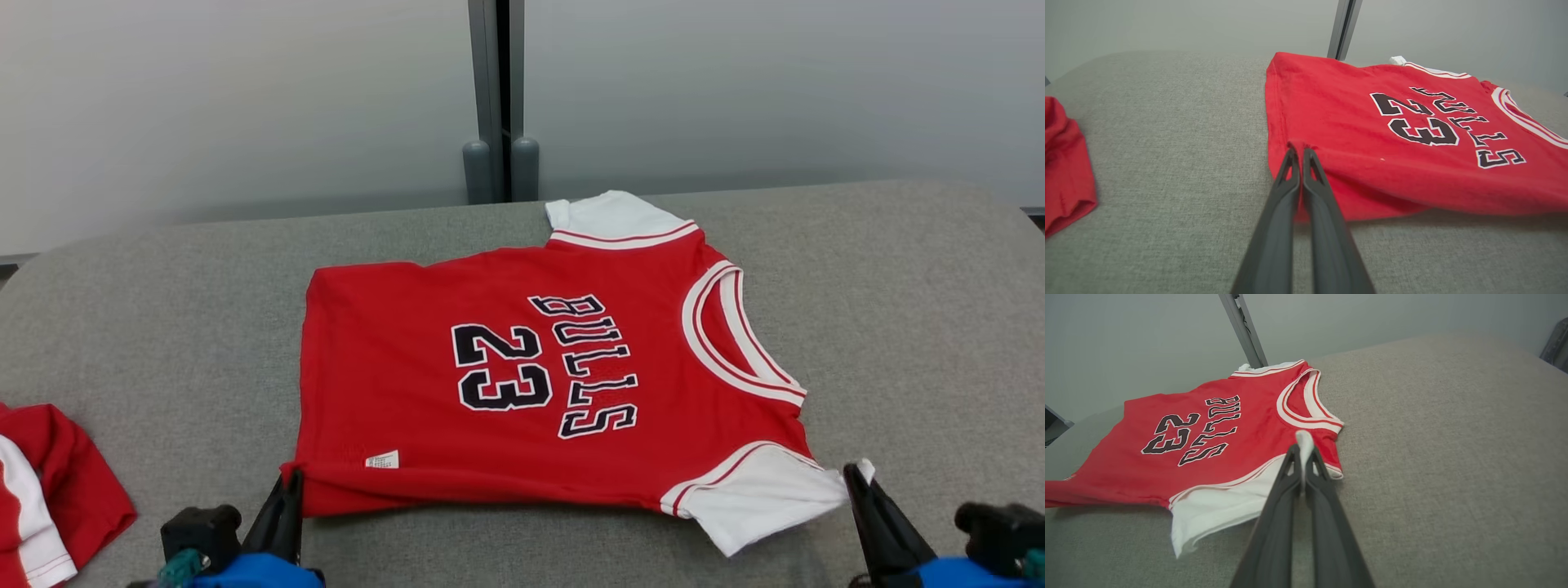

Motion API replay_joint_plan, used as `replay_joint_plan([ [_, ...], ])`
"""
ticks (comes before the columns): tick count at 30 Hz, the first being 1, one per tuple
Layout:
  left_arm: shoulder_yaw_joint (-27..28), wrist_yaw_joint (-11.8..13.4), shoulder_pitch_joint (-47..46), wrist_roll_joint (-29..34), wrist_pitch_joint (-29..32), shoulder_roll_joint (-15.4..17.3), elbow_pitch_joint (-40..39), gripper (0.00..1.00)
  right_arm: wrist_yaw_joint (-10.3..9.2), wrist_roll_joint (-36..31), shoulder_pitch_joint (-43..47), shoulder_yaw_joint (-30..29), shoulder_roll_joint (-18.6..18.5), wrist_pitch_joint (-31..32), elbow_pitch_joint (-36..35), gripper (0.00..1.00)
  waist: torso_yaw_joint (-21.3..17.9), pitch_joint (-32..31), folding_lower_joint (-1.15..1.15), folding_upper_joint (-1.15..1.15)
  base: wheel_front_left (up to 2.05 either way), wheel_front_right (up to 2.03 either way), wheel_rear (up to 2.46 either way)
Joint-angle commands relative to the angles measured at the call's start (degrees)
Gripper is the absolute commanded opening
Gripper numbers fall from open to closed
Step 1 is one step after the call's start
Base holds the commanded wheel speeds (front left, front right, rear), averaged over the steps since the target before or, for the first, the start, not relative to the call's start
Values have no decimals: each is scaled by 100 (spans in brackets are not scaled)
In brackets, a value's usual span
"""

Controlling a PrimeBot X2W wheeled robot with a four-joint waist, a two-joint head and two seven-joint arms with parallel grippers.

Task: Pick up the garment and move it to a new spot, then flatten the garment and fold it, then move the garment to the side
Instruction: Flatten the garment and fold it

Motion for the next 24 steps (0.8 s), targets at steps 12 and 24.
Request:
replay_joint_plan([
  [12, -120, -231, -1160, -179, 770, 205, 164, 0, -2, 237, -2685, 480, -927, -160, 1975, 0, 255, 791, 0, 1, 0, 0, 0],
  [24, -523, -474, -1990, -187, 465, 148, 706, 0, -1, 385, -4633, 1393, -1406, -781, 4254, 18, 579, 1336, 0, 1, 0, 0, 0],
])
